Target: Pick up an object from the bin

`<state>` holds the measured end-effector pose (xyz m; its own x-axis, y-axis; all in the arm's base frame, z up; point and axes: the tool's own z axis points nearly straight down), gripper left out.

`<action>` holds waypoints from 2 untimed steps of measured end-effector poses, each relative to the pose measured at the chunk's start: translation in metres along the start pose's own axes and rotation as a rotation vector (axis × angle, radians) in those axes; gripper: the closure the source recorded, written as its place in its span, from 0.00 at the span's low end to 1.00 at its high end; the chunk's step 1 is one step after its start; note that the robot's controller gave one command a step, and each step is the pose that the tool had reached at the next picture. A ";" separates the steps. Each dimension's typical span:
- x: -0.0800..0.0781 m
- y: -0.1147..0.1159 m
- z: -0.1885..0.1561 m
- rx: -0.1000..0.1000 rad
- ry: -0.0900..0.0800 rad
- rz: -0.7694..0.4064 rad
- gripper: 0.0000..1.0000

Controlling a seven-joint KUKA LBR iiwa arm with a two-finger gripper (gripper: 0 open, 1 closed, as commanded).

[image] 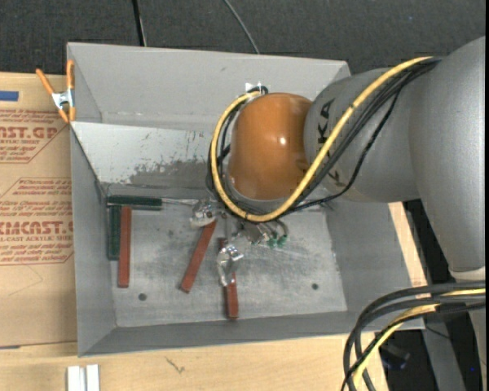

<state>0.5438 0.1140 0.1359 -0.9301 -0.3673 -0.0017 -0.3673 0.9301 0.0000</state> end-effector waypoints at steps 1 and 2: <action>-0.013 0.007 0.059 -0.001 -0.004 -0.061 0.00; -0.035 0.003 0.059 0.000 -0.014 -0.298 1.00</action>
Offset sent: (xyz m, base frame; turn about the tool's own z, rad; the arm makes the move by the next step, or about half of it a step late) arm 0.0270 0.0117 -0.0659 -0.2979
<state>0.5752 0.1296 0.0767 -0.7813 -0.6239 -0.0158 -0.6240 0.7814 -0.0027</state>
